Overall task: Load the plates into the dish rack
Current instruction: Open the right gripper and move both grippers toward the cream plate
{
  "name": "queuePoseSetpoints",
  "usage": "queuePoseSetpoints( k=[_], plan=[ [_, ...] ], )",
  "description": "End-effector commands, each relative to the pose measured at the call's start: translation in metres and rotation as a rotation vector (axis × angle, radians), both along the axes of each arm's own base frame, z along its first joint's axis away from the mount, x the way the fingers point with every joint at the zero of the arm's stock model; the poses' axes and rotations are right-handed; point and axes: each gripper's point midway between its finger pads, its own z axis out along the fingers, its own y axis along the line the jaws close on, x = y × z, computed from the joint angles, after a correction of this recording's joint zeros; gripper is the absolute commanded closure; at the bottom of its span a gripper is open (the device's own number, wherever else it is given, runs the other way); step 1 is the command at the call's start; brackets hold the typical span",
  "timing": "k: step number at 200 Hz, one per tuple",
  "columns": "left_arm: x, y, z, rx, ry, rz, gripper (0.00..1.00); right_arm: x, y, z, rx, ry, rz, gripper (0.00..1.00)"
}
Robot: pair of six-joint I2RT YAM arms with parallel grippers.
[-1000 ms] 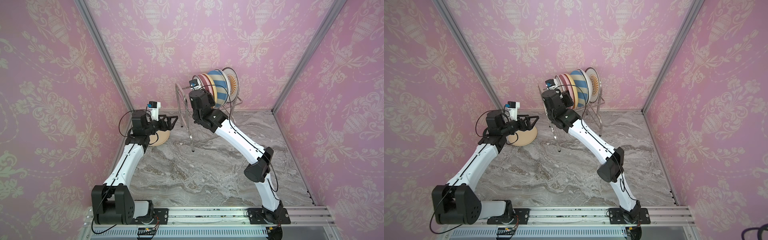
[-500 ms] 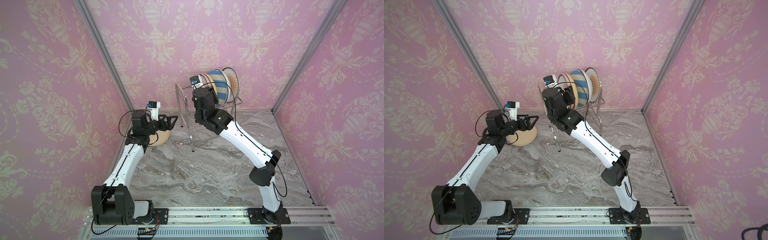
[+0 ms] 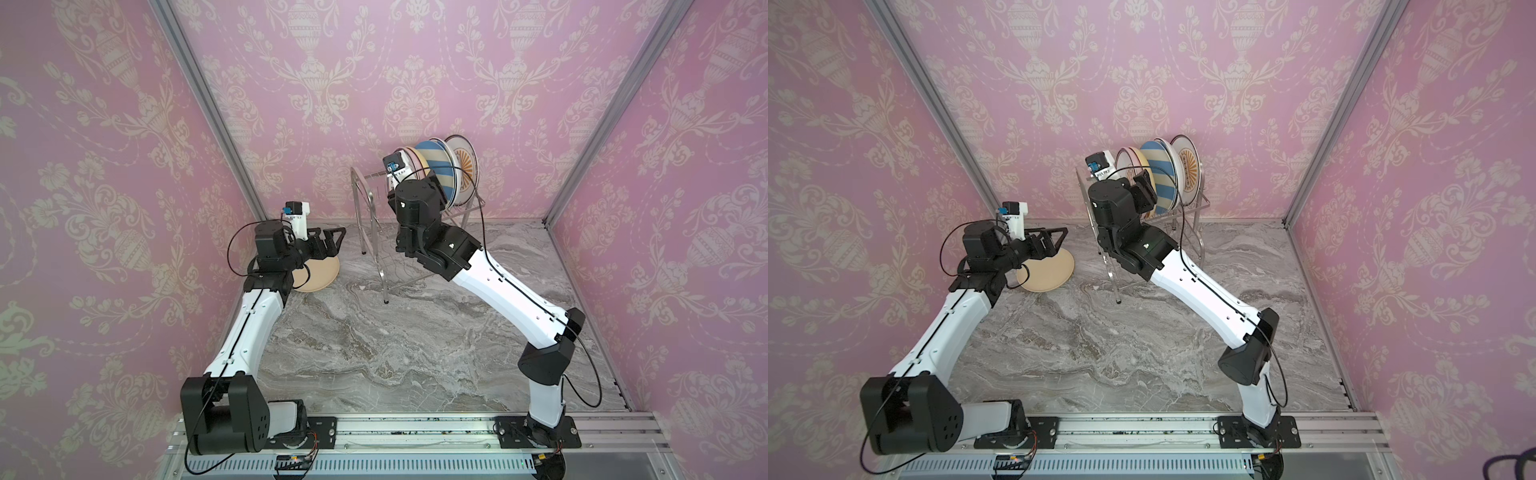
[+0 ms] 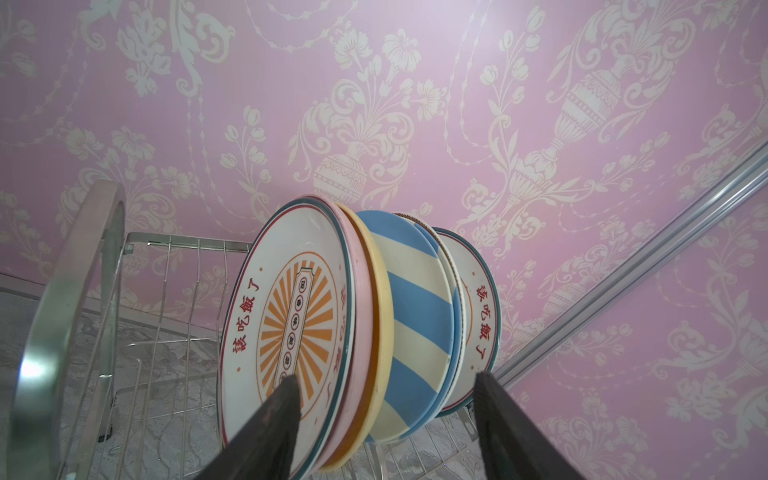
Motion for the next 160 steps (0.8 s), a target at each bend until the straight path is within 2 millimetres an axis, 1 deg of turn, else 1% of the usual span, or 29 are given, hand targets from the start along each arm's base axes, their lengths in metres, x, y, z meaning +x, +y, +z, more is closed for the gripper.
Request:
queuePoseSetpoints(
  k=[1, 4, 16, 31, 48, 56, 59, 63, 66, 80, 85, 101, 102, 104, 112, 114, 117, 118, 120, 126, 141, 143, 144, 153, 160],
  plan=[
    [0.005, 0.021, 0.008, -0.018, 0.03, 0.094, 0.01, -0.027, -0.025, 0.035, 0.167, -0.06, 0.061, 0.28],
    [0.006, 0.023, 0.008, -0.017, 0.035, 0.102, 0.01, -0.03, -0.027, 0.037, 0.183, -0.062, 0.073, 0.27],
    [0.008, 0.033, 0.006, -0.009, 0.056, 0.142, 0.01, -0.04, -0.032, 0.035, 0.224, -0.049, 0.123, 0.24],
    [0.014, 0.047, 0.0, 0.028, 0.09, 0.209, 0.01, -0.053, -0.037, 0.029, 0.269, -0.02, 0.197, 0.22],
    [0.025, 0.061, -0.009, 0.099, 0.122, 0.266, 0.01, -0.067, -0.05, 0.009, 0.335, 0.039, 0.259, 0.18],
    [0.032, 0.065, -0.015, 0.129, 0.135, 0.274, 0.01, -0.071, -0.055, -0.008, 0.369, 0.09, 0.295, 0.18],
    [0.035, 0.067, -0.017, 0.14, 0.142, 0.278, 0.01, -0.073, -0.059, -0.011, 0.38, 0.099, 0.302, 0.18],
    [0.039, 0.069, -0.018, 0.154, 0.146, 0.282, 0.01, -0.076, -0.065, -0.022, 0.415, 0.13, 0.313, 0.18],
    [0.042, 0.071, -0.021, 0.167, 0.154, 0.284, 0.01, -0.078, -0.068, -0.026, 0.43, 0.14, 0.317, 0.18],
    [0.054, 0.073, -0.032, 0.222, 0.187, 0.271, 0.01, -0.089, -0.079, -0.064, 0.487, 0.226, 0.356, 0.18],
    [0.059, 0.072, -0.034, 0.24, 0.185, 0.255, 0.01, -0.094, -0.086, -0.074, 0.5, 0.242, 0.352, 0.18],
    [0.072, 0.076, -0.042, 0.289, 0.191, 0.253, 0.01, -0.107, -0.094, -0.118, 0.496, 0.325, 0.364, 0.17],
    [0.073, 0.076, -0.043, 0.29, 0.191, 0.253, 0.01, -0.109, -0.094, -0.123, 0.495, 0.337, 0.365, 0.17],
    [0.074, 0.077, -0.044, 0.295, 0.191, 0.252, 0.01, -0.11, -0.095, -0.125, 0.495, 0.343, 0.365, 0.17],
    [0.081, 0.079, -0.047, 0.318, 0.196, 0.251, 0.01, -0.116, -0.097, -0.146, 0.49, 0.393, 0.37, 0.16],
    [0.082, 0.08, -0.048, 0.326, 0.197, 0.253, 0.01, -0.118, -0.096, -0.154, 0.488, 0.412, 0.374, 0.16],
    [0.084, 0.081, -0.05, 0.333, 0.204, 0.254, 0.01, -0.12, -0.096, -0.156, 0.492, 0.422, 0.386, 0.16],
    [0.085, 0.081, -0.05, 0.337, 0.205, 0.254, 0.01, -0.121, -0.096, -0.165, 0.485, 0.44, 0.382, 0.16],
    [0.086, 0.082, -0.052, 0.342, 0.21, 0.256, 0.01, -0.123, -0.095, -0.175, 0.483, 0.461, 0.385, 0.16],
    [0.091, 0.085, -0.054, 0.353, 0.222, 0.262, 0.01, -0.127, -0.095, -0.19, 0.483, 0.499, 0.396, 0.15],
    [0.1, 0.085, -0.059, 0.366, 0.243, 0.25, 0.01, -0.135, -0.091, -0.218, 0.503, 0.561, 0.431, 0.14],
    [0.101, 0.084, -0.061, 0.369, 0.246, 0.247, 0.01, -0.136, -0.089, -0.216, 0.509, 0.56, 0.441, 0.15],
    [0.102, 0.084, -0.06, 0.371, 0.245, 0.246, 0.01, -0.137, -0.09, -0.222, 0.512, 0.569, 0.438, 0.14],
    [0.107, 0.083, -0.062, 0.391, 0.245, 0.238, 0.01, -0.14, -0.087, -0.233, 0.538, 0.582, 0.453, 0.14],
    [0.112, 0.083, -0.068, 0.407, 0.251, 0.234, 0.01, -0.142, -0.082, -0.24, 0.565, 0.588, 0.481, 0.14]
  ],
)
